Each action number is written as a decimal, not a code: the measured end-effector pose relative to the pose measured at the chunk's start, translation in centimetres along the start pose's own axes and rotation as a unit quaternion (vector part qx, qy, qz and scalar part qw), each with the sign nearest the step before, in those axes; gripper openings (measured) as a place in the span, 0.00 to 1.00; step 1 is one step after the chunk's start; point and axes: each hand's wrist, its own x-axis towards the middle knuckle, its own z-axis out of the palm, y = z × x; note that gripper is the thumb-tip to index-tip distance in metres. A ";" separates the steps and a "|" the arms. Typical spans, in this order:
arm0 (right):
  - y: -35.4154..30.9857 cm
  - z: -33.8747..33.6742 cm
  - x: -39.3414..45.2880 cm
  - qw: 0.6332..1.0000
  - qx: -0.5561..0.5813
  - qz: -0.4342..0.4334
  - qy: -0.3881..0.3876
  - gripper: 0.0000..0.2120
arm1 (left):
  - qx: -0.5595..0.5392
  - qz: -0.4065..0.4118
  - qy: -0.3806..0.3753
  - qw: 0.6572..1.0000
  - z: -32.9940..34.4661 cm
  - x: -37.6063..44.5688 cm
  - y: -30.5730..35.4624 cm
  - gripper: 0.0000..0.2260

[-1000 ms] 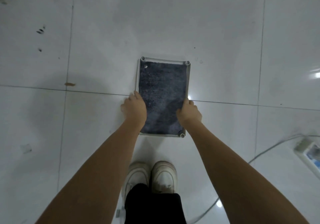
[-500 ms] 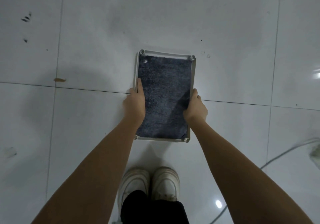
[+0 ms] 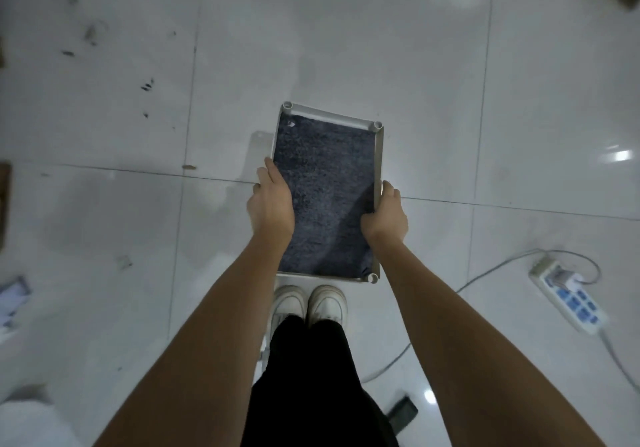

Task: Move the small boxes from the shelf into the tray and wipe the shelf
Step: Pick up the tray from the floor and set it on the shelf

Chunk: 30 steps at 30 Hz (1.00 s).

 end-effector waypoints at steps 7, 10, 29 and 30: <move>-5.9 -11.3 -9.9 0.978 0.206 0.000 0.034 0.25 | -0.080 0.045 0.094 0.991 -15.0 -6.4 -0.5 0.34; -8.7 -16.0 -13.5 0.971 0.238 0.007 0.014 0.31 | -0.135 0.056 0.108 0.983 -21.4 -9.4 0.3 0.30; -25.5 -42.2 -28.8 0.979 0.142 -0.113 0.094 0.51 | -0.212 0.044 0.161 0.963 -52.5 -22.9 2.1 0.40; -26.2 -43.4 -29.5 0.977 0.150 -0.120 0.095 0.50 | -0.207 0.053 0.168 0.963 -54.1 -23.3 2.0 0.39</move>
